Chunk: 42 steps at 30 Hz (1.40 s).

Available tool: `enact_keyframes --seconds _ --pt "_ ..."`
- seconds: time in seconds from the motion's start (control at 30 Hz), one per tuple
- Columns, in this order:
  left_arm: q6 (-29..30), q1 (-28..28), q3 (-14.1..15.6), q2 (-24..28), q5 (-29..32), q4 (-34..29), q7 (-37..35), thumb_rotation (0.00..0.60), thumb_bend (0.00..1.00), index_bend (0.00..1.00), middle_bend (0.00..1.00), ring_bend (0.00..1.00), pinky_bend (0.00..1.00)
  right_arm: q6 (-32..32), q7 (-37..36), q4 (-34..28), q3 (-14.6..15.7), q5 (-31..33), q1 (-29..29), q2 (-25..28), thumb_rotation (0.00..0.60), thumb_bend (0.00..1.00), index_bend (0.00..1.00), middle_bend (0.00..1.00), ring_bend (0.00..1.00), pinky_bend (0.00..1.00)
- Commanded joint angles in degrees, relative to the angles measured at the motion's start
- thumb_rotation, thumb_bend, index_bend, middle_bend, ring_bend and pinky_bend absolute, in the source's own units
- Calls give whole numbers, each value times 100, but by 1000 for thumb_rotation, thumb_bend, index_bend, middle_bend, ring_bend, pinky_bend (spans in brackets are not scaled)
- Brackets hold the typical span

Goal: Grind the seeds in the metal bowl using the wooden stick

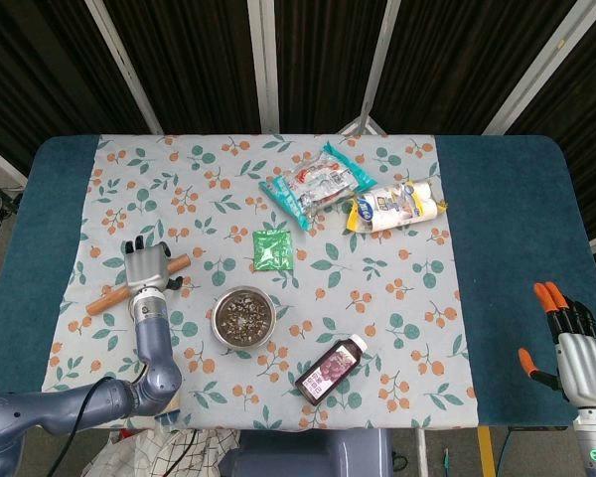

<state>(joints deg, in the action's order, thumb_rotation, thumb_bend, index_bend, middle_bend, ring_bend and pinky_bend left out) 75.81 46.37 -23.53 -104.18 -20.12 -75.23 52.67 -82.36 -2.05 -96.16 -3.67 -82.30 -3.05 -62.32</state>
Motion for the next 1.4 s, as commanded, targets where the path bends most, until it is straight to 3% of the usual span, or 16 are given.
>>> enact_keyframes --seconds 0.03,0.93,1.1,1.4 --pt "-15 -3 -30 -19 16 32 -15 600 364 392 414 76 63 1 5 -6 1 0 0 -1 600 370 0 0 0 0" --pt "-186 -31 -32 -132 13 182 33 600 440 452 440 88 63 7 12 -18 -6 23 0 -4 600 370 0 0 0 0" --pt "-158 -35 -26 -174 -64 200 -20 600 512 486 523 101 63 7 18 -17 -8 26 0 -8 600 370 0 0 0 0" --pt "-113 -60 -36 -184 -79 196 4 600 674 505 569 121 63 6 27 -33 -3 27 5 -7 600 371 0 0 0 0"
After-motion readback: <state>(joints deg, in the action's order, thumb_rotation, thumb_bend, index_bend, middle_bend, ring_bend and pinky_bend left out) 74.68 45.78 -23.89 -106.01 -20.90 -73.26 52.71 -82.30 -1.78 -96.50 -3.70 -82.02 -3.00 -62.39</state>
